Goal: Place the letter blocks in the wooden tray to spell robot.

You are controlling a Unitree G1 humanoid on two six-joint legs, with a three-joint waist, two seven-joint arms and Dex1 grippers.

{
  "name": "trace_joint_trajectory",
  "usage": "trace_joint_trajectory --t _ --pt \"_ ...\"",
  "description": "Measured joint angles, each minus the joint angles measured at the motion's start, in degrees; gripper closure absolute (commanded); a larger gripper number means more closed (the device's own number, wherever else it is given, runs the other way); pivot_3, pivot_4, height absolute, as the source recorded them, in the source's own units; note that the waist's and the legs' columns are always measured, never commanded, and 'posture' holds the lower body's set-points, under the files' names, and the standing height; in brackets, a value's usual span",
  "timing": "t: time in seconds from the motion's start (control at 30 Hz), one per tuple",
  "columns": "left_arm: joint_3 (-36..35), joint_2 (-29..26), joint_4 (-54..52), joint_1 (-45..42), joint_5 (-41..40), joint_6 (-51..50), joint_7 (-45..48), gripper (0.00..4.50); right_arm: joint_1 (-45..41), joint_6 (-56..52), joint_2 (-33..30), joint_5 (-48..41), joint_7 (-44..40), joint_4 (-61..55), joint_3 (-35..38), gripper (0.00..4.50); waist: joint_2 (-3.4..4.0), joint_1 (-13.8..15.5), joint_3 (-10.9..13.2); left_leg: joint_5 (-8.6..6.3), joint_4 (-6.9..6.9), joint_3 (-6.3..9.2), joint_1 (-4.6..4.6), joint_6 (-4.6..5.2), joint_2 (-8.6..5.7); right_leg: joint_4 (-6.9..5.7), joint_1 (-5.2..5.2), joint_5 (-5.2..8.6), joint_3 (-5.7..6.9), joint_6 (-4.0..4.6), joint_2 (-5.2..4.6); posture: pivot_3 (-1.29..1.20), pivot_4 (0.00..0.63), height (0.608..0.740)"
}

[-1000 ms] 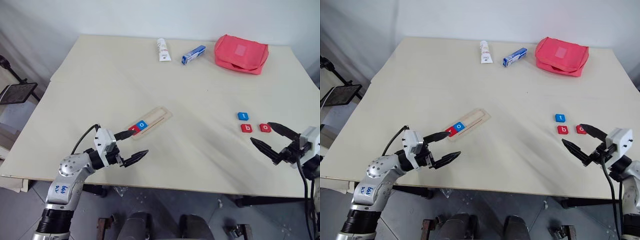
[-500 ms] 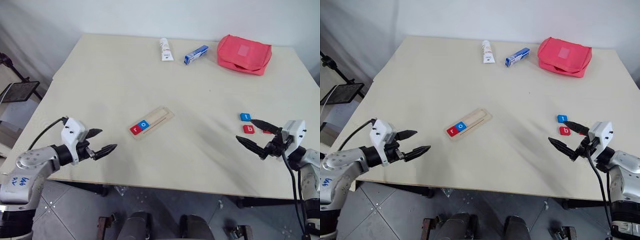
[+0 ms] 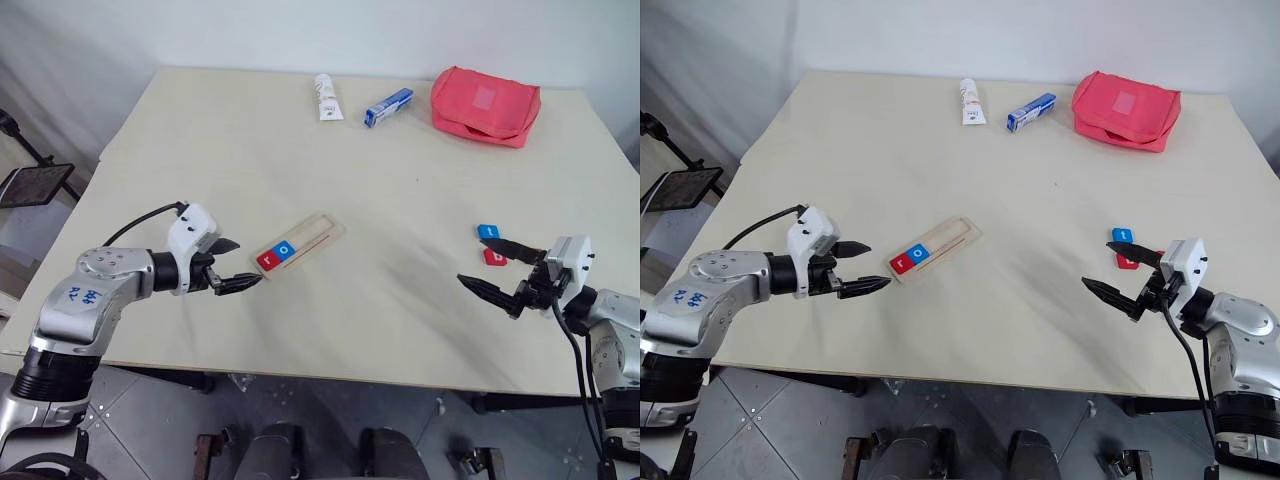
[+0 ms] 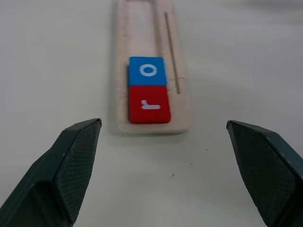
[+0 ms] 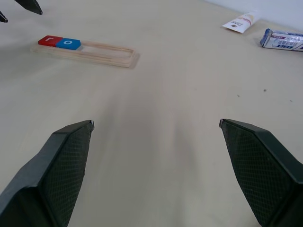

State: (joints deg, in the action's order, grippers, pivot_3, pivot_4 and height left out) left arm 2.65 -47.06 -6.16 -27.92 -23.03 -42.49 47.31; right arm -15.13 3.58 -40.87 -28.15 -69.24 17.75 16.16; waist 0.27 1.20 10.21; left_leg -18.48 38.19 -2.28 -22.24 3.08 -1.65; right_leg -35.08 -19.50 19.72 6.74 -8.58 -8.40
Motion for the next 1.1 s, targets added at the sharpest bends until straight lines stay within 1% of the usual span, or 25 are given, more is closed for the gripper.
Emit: trace_joint_trajectory --t 0.07,0.13,0.2,0.3,0.43,0.63,0.77,0.87,0.9,0.93,1.03,1.1 --pt "1.48 0.01 0.99 -1.62 1.12 -0.67 0.53 0.00 0.50 0.01 0.11 -0.03 0.12 -0.92 0.08 0.04 0.00 0.00 0.00 0.00 0.02 -0.01 0.00 0.00 0.00 0.00 0.00 0.00 -0.01 0.00 0.00 0.00 0.150 0.740" --pt "4.47 0.40 3.53 -4.77 3.05 -0.83 1.11 0.00 1.38 0.03 0.39 -0.06 0.40 -2.02 0.14 0.04 -0.01 0.03 0.01 0.00 0.04 -0.01 -0.03 0.00 0.00 0.03 0.00 0.00 -0.01 0.00 0.01 0.00 0.150 0.740" --pt "7.60 2.53 7.23 -9.08 5.51 -0.87 1.12 0.00 2.92 0.05 1.21 -0.13 1.35 -3.17 0.21 0.04 -0.02 0.44 0.01 0.00 0.10 0.08 -0.06 0.00 -0.04 -0.01 0.03 0.00 0.02 0.00 0.00 0.00 0.150 0.740" --pt "11.19 5.48 11.15 -13.27 8.50 -0.98 1.08 0.00 5.86 0.02 2.31 -0.19 2.58 -5.61 0.14 0.04 -0.02 0.40 0.01 -0.01 0.08 0.11 -0.10 0.03 -0.13 -0.02 -0.01 0.00 -0.01 0.00 -0.03 0.00 0.150 0.740" --pt "13.35 6.88 13.75 -14.43 10.75 -1.23 1.74 0.00 8.14 -0.20 2.35 -0.22 4.23 -6.90 0.57 0.04 -0.02 -0.12 0.01 -0.01 0.02 0.05 -0.11 0.03 -0.10 -0.02 -0.07 0.00 0.05 -0.01 -0.03 0.00 0.150 0.740" --pt "14.85 8.93 15.23 -16.32 12.91 -1.37 2.78 0.00 9.95 -0.41 2.36 -0.66 5.84 -9.53 0.81 0.04 -0.01 0.17 0.01 0.01 0.15 0.05 -0.09 0.03 -0.09 -0.02 0.02 0.00 0.02 -0.01 -0.03 0.00 0.150 0.740" --pt "16.13 9.10 15.69 -17.41 14.68 -1.81 3.66 0.00 10.55 -0.87 2.39 -0.89 6.56 -10.65 1.00 0.04 -0.01 0.26 0.01 0.01 0.17 0.08 -0.06 0.04 -0.11 -0.06 0.06 0.00 0.00 -0.01 -0.05 0.00 0.150 0.740" --pt "16.87 9.01 15.53 -17.98 16.41 -2.44 4.02 0.57 10.96 -1.03 2.39 -0.92 6.96 -10.69 1.21 0.00 0.01 0.17 0.00 0.01 0.18 0.06 -0.02 0.04 -0.11 -0.08 0.07 0.00 -0.02 -0.01 -0.05 0.00 0.150 0.740" --pt "16.91 8.97 15.52 -18.08 16.75 -2.75 3.83 0.87 10.98 -1.05 2.39 -0.92 7.06 -10.69 1.21 0.00 0.00 0.16 0.00 0.01 0.19 0.05 -0.02 0.04 -0.10 -0.10 0.07 0.00 -0.02 -0.01 -0.04 0.00 0.150 0.740" --pt "16.94 8.85 15.50 -18.16 17.02 -3.11 3.76 1.02 10.98 -1.04 2.39 -0.92 7.16 -10.69 1.29 0.00 0.01 0.15 0.00 0.01 0.19 0.05 0.02 0.04 -0.10 -0.15 0.07 0.00 -0.03 0.00 -0.05 0.00 0.150 0.740" --pt "16.99 8.87 15.48 -18.20 17.51 -3.12 3.81 1.05 10.96 -1.04 2.39 -0.92 7.49 -10.69 1.62 0.00 0.02 0.13 -0.01 0.01 0.22 0.05 0.07 0.03 -0.08 -0.27 0.07 0.00 -0.06 -0.01 -0.05 0.00 0.150 0.740" --pt "17.51 8.68 15.47 -18.19 18.32 -1.26 4.34 1.05 10.85 -1.04 2.39 -0.91 7.52 -10.63 1.63 0.00 0.03 0.12 -0.01 0.01 0.25 0.05 0.06 0.03 -0.08 -0.28 0.07 0.00 -0.08 -0.01 -0.05 0.00 0.150 0.740"
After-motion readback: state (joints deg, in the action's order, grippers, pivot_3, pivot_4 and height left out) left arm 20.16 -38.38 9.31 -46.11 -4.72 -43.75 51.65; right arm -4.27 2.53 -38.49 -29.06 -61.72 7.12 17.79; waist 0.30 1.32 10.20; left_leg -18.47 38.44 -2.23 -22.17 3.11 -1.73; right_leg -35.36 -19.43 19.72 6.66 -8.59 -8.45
